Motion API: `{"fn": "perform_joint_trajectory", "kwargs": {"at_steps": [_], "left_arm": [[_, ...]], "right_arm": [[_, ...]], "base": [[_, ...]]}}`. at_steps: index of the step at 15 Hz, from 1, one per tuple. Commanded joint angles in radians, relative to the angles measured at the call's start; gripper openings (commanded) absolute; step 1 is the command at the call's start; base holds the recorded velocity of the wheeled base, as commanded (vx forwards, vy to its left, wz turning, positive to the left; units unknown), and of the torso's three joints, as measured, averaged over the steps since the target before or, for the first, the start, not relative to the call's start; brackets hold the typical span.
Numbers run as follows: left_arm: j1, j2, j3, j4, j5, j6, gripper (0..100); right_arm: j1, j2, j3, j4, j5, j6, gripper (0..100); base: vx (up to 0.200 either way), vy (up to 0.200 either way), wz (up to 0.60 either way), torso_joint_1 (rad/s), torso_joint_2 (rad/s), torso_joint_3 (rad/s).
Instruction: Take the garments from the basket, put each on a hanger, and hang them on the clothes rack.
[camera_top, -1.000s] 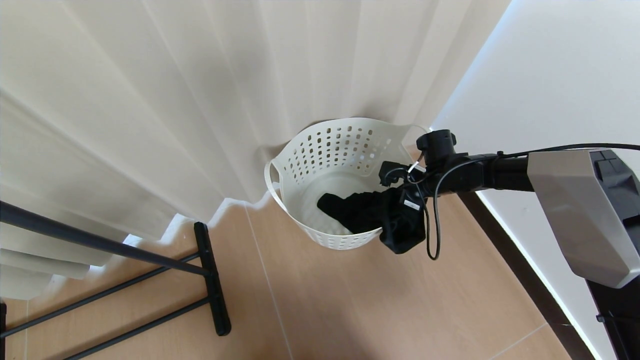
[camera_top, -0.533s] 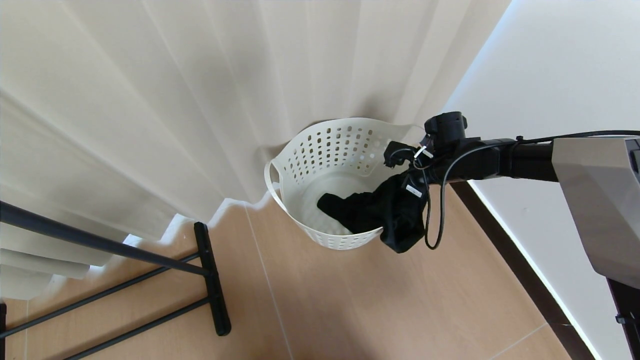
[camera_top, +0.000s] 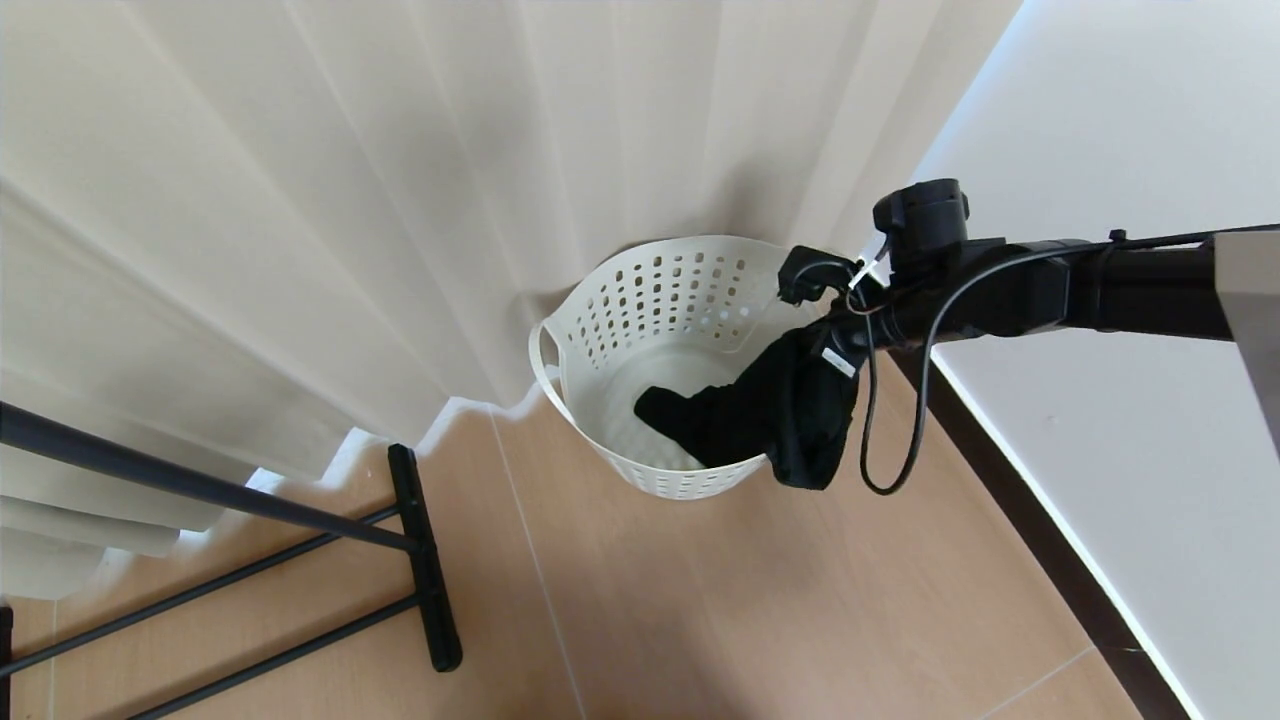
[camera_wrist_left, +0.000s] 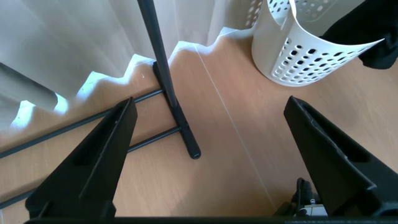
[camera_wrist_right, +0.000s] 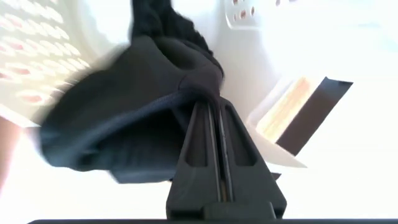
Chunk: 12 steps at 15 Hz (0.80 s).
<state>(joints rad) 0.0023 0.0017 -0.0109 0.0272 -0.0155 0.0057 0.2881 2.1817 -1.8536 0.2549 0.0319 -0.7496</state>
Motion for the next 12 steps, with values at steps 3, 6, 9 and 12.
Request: {"fn": "perform_joint_trajectory", "kwargs": {"at_steps": [3,6,9,12], "left_arm": [[0.001,0.001,0.0,0.0,0.0,0.0,100],[0.001,0.001,0.0,0.0,0.0,0.0,100],[0.001,0.001,0.0,0.0,0.0,0.0,100],[0.001,0.001,0.0,0.0,0.0,0.0,100]], "right_arm": [[0.072,-0.326,0.244,-0.009,0.079,0.142,0],[0.168,-0.566,0.513,-0.16,0.08,0.231,0],[0.332,-0.803,0.769,-0.368,0.029,0.337,0],[0.517,-0.987,0.909,-0.388,-0.075,0.463,0]], "base": [[0.0,0.0,0.0,0.0,0.0,0.0],[0.0,0.0,0.0,0.0,0.0,0.0],[0.0,0.0,0.0,0.0,0.0,0.0],[0.0,0.0,0.0,0.0,0.0,0.0]]}}
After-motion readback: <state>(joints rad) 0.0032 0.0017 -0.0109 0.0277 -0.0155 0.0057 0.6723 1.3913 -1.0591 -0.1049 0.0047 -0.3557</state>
